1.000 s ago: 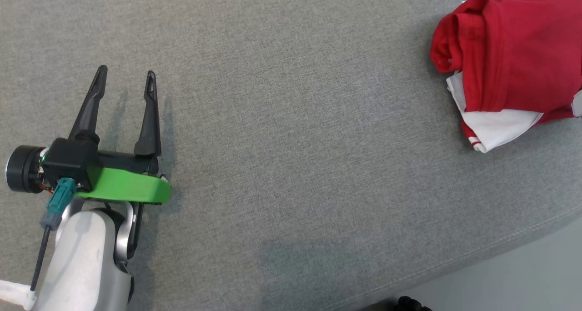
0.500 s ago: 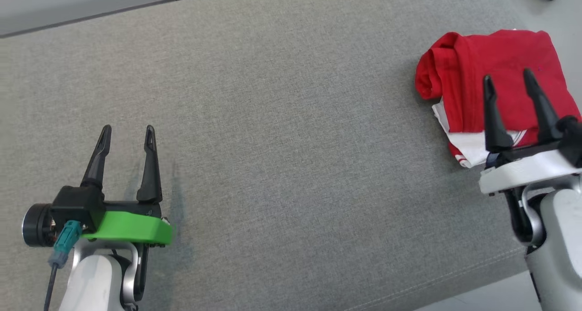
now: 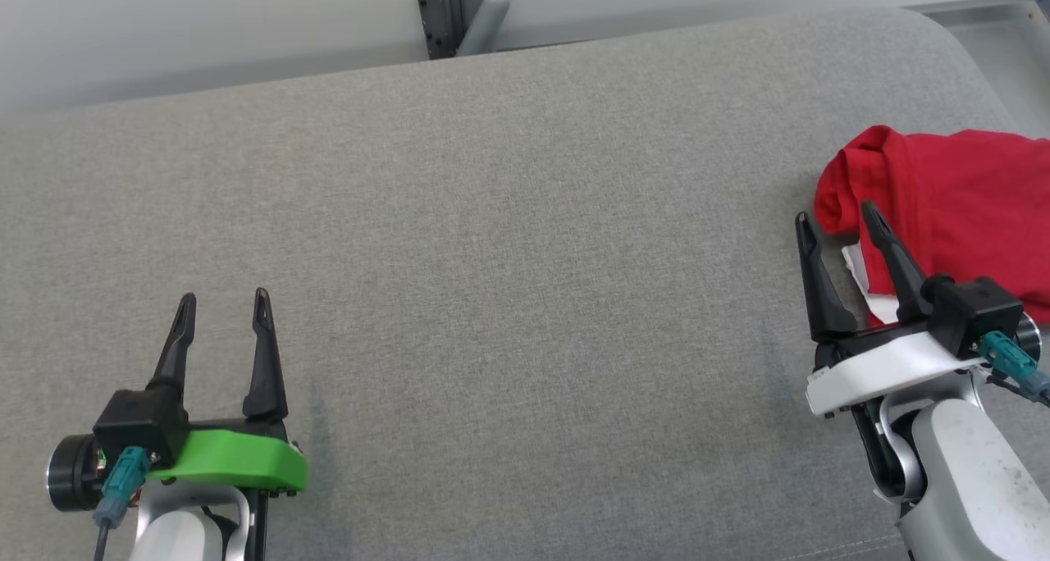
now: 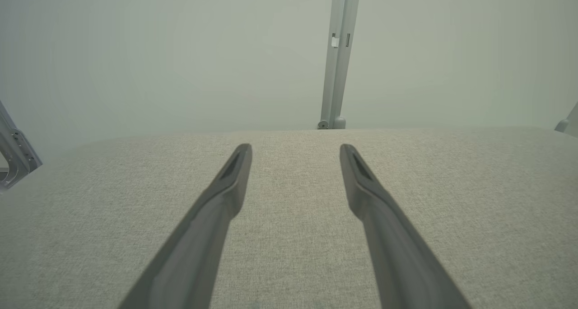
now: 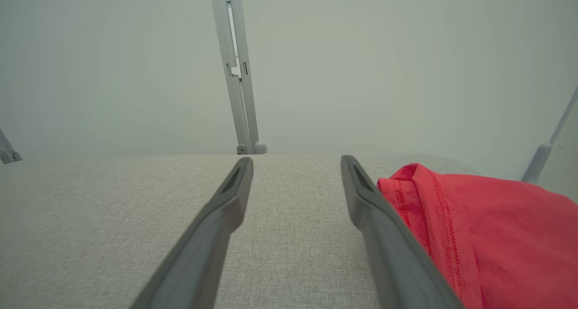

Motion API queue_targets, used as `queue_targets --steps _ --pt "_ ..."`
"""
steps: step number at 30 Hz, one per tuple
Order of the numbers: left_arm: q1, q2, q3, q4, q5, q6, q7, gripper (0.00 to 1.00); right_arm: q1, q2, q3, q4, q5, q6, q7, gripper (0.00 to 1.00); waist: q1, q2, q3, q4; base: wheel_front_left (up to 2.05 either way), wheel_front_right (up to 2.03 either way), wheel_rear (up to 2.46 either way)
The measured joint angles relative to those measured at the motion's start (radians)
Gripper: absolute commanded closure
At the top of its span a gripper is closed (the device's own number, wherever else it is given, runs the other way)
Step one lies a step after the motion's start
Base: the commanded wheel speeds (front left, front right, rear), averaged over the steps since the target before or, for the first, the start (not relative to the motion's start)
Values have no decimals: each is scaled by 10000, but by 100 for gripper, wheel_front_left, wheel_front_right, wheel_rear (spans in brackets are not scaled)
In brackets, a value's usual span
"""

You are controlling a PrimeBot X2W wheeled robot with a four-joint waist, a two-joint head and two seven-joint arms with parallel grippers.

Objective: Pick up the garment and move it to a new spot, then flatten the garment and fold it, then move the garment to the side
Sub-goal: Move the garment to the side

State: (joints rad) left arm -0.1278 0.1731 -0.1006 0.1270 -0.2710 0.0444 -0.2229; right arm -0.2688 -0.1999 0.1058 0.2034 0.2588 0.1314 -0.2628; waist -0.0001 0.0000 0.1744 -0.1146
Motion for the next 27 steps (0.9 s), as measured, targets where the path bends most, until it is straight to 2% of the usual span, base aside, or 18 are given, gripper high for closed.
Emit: queue_targets --steps 13,27 --pt "805 4 -167 232 -188 40 79 0 1229 0 25 142 -61 0 249 0 0 0 -1460 415 0 0 0" --pt "1199 155 -215 201 -336 88 301 0 1867 -27 -242 -330 -84 0 667 0 0 0 -2010 359 0 0 0"
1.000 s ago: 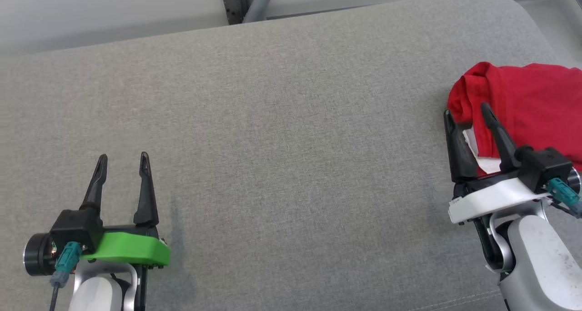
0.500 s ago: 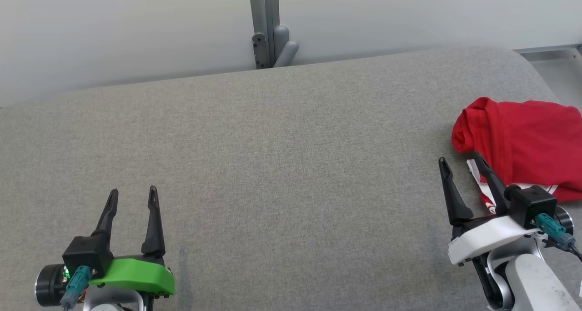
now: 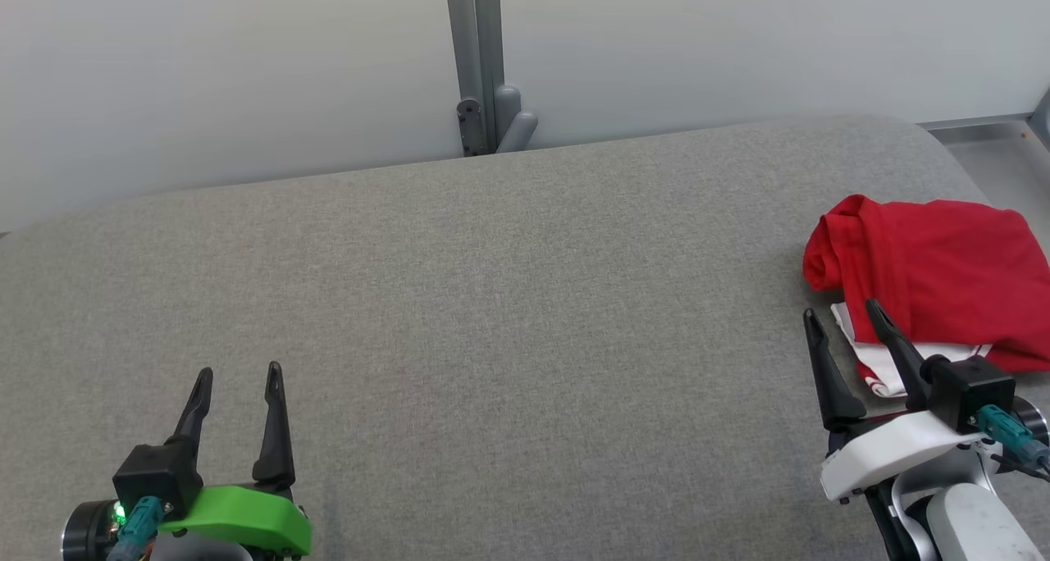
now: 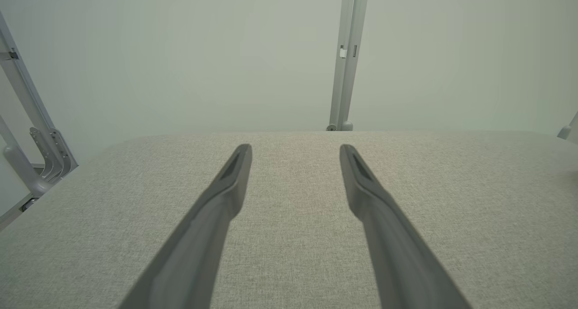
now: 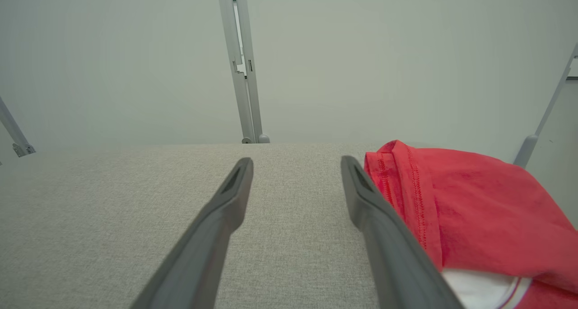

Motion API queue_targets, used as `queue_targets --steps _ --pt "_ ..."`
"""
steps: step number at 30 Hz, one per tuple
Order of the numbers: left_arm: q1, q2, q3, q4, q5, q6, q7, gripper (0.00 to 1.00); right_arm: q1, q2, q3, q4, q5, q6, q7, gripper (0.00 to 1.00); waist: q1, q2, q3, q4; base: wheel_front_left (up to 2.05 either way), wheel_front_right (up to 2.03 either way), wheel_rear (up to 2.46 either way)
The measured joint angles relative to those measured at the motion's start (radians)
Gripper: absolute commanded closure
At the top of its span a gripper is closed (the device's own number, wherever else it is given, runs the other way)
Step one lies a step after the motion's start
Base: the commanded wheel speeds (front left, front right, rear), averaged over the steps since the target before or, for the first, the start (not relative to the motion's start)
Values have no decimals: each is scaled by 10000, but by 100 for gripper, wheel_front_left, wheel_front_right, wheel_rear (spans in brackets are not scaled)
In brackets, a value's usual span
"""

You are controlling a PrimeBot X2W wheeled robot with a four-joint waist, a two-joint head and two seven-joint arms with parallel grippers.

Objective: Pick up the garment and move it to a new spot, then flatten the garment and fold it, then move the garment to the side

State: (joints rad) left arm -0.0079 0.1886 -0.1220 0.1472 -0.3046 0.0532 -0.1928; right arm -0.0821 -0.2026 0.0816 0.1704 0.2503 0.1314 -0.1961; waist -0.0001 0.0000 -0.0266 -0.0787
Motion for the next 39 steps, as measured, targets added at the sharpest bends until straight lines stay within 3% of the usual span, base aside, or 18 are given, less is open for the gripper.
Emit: queue_targets --steps 39 --pt "79 201 -211 -92 -178 263 257 0 229 35 -44 -217 13 0 58 0 0 0 -16 143 0 0 0"
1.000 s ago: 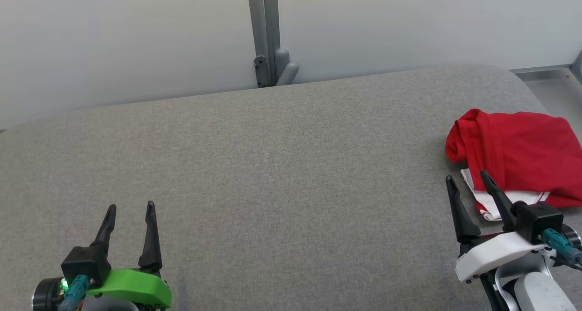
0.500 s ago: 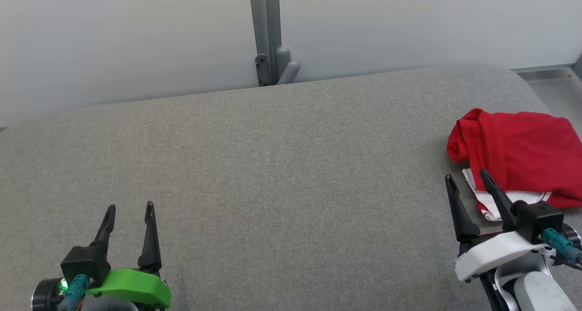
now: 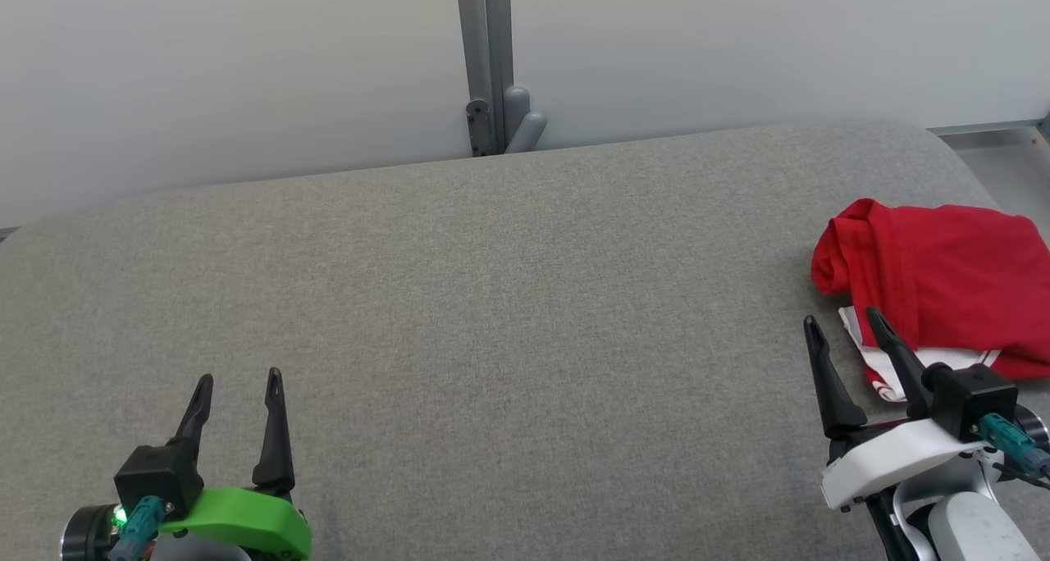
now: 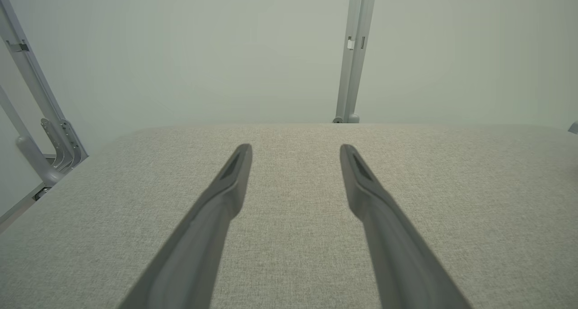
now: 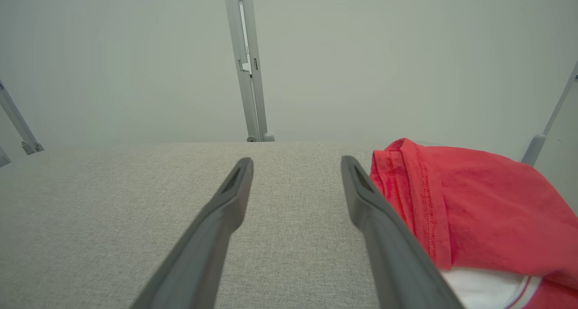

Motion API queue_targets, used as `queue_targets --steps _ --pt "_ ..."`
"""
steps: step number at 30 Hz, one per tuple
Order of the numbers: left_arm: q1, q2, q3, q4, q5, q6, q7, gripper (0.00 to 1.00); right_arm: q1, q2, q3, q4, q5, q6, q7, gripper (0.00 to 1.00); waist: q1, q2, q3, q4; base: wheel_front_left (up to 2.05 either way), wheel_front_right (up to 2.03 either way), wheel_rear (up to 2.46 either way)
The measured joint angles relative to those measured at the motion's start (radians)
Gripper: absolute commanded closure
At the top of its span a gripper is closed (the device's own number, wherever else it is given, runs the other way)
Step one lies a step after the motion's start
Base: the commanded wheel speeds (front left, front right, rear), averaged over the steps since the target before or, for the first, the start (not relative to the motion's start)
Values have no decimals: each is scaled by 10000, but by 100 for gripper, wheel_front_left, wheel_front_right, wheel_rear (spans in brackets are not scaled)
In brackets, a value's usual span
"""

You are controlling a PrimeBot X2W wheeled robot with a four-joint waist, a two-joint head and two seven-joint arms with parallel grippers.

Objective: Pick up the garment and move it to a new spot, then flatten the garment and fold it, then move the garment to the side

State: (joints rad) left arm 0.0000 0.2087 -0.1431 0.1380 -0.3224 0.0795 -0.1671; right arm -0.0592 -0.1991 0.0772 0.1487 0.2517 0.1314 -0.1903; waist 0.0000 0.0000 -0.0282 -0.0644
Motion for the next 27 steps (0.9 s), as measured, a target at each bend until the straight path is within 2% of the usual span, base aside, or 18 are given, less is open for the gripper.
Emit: queue_targets --steps 5,6,11,27 --pt "0 15 -40 -13 -27 15 19 0 36 0 -4 -23 10 0 10 0 0 0 5 -6 0 0 0" --pt "2 2 -50 13 -29 13 21 100 42 8 2 6 10 2 8 100 0 0 5 -7 0 0 0" --pt "178 -194 -159 408 -150 -4 75 100 326 209 25 414 132 2 105 100 0 0 10 1 0 0 0" --pt "38 -466 -42 619 -2836 -431 134 100 12 454 -838 826 2800 2 1208 100 0 0 54 85 0 0 0"
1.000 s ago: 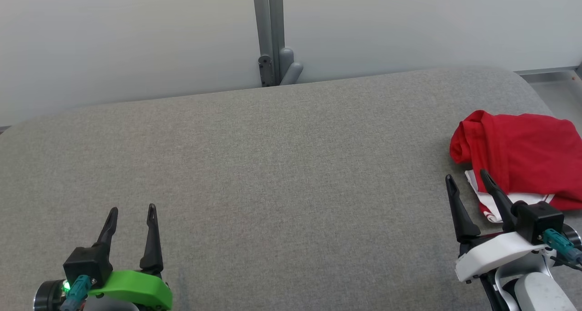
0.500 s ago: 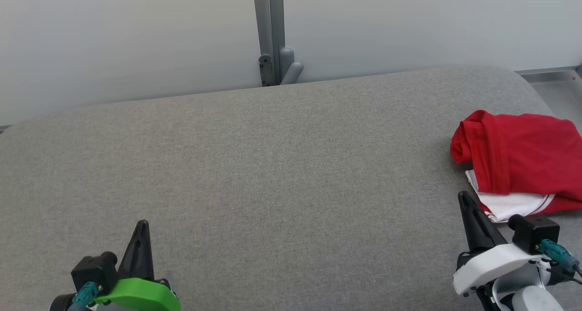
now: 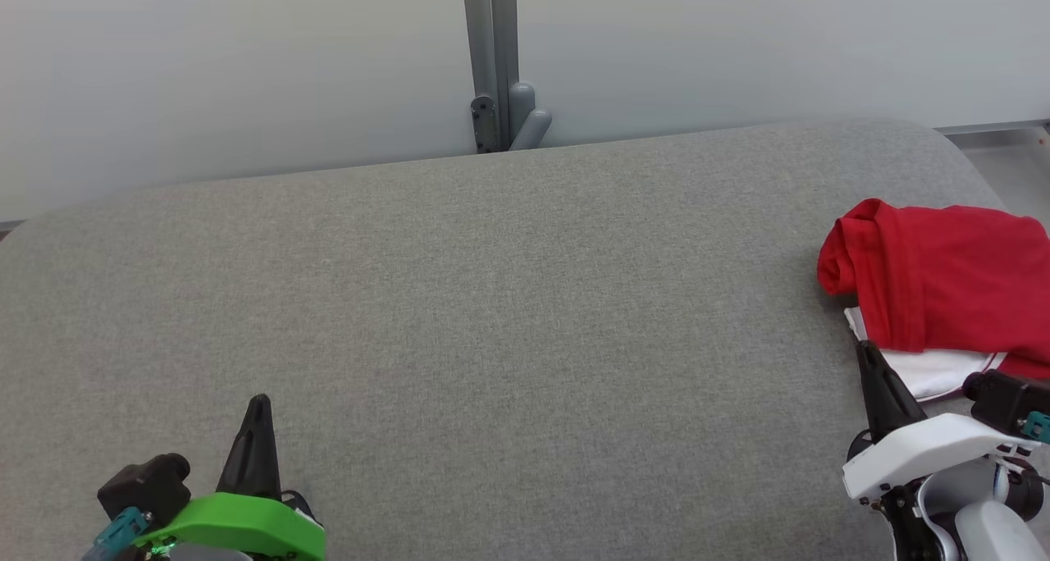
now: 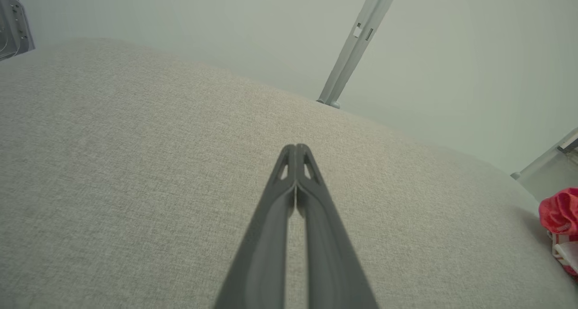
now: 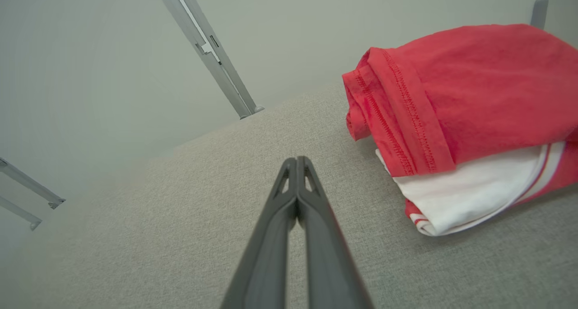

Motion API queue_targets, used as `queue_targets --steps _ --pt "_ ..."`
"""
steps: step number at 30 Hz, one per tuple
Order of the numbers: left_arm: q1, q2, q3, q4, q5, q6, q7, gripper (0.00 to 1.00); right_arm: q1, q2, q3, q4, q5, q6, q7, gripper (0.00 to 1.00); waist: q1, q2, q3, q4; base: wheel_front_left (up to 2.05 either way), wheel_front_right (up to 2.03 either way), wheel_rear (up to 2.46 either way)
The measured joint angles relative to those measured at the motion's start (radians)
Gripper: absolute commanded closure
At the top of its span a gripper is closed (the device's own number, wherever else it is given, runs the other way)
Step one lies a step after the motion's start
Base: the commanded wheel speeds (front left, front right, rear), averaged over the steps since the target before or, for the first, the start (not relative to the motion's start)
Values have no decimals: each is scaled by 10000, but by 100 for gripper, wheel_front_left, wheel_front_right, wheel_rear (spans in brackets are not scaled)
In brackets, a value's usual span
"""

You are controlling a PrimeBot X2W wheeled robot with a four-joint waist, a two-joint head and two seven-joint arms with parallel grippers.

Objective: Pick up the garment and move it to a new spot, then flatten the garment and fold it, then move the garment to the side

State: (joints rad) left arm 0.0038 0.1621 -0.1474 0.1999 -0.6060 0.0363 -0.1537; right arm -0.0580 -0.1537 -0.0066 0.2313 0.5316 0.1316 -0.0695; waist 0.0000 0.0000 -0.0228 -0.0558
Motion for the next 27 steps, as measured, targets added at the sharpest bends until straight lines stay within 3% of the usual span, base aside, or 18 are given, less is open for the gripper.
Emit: queue_targets --steps 27 --pt "-494 -405 176 255 -3565 -554 48 100 -663 328 -1149 564 3553 -2 1471 100 0 0 75 140 0 0 0"
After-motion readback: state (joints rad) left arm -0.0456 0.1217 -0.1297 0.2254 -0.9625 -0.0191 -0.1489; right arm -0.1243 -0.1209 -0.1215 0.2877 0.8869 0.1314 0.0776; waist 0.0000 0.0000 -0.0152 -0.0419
